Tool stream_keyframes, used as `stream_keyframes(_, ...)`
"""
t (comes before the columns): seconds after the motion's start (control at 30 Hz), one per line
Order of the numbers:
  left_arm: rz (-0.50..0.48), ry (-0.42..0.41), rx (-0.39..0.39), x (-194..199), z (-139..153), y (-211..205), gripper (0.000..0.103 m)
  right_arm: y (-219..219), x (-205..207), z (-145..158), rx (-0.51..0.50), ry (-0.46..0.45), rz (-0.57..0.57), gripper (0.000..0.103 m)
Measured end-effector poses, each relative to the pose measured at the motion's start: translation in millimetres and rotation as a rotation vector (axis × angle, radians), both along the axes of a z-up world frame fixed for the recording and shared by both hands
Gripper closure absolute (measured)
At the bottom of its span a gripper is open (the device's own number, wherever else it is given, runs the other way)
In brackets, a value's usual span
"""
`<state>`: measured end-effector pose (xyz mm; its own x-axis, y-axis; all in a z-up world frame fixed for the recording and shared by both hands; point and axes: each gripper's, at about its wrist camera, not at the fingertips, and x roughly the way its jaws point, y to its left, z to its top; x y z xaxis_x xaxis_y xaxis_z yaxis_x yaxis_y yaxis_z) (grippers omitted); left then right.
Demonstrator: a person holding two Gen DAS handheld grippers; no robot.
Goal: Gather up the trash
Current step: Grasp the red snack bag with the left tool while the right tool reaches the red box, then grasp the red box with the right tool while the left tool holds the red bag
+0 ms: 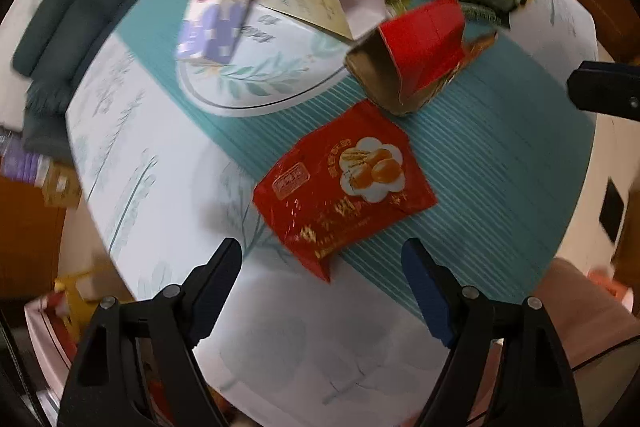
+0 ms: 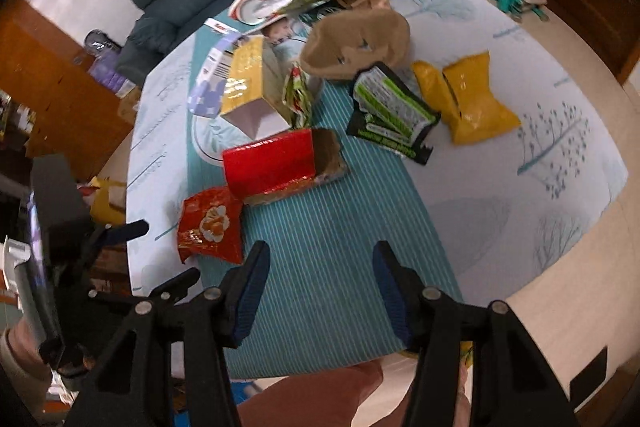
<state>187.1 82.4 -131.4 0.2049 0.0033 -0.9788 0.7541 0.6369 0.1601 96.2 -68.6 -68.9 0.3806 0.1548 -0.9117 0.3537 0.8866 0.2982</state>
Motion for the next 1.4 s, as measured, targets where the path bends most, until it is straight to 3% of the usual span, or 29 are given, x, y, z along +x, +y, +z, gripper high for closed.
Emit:
stream_keyframes(0.27, -0.107, 0.042, 0.019, 20.5, -19.5, -15.3, 0.023, 3.2, 0.4, -10.1, 0.001, 0.014, -0.048, 0.049)
stream_keyframes(0.47, -0.079, 0.154, -0.038, 37.4, -25.3, -18.9, 0.026, 9.7, 5.6, -15.8, 0.011, 0.024, -0.041, 0.049)
stream_keyframes(0.57, -0.059, 0.165, -0.064, 42.1, -21.4, -17.7, 0.049, 14.1, 9.8, -18.6, 0.013, 0.033, -0.030, 0.049)
stream_keyframes(0.63, -0.051, 0.155, -0.063, 43.0, -17.9, -18.4, 0.076, 16.1, 12.7, -20.9, 0.019, 0.040, -0.022, 0.049)
stream_keyframes(0.73, -0.006, 0.174, -0.080, 47.5, -14.4, -18.0, 0.092, 19.0, 18.6, -25.6, 0.044, 0.054, -0.026, 0.049)
stream_keyframes(0.9, 0.072, 0.162, -0.121, 54.9, -2.0, -0.6, 0.095, 13.7, 30.7, -30.7, 0.120, 0.055, -0.079, 0.045)
stream_keyframes(0.97, 0.122, 0.169, -0.147, 53.0, 4.0, 6.4, 0.095, 9.4, 35.5, -32.3, 0.169, 0.048, -0.120, 0.033)
stream_keyframes(1.17, 0.239, 0.182, -0.242, 39.1, 26.9, 34.7, 0.095, -11.0, 40.4, -44.4, 0.405, 0.019, -0.333, 0.017)
stream_keyframes(1.27, 0.257, 0.169, -0.263, 36.1, 43.7, 39.4, 0.095, -19.2, 40.0, -53.3, 0.481, 0.020, -0.437, 0.016)
stream_keyframes(1.4, 0.287, 0.162, -0.278, 38.6, 52.4, 41.3, 0.095, -24.2, 47.5, -63.8, 0.498, 0.056, -0.524, 0.016)
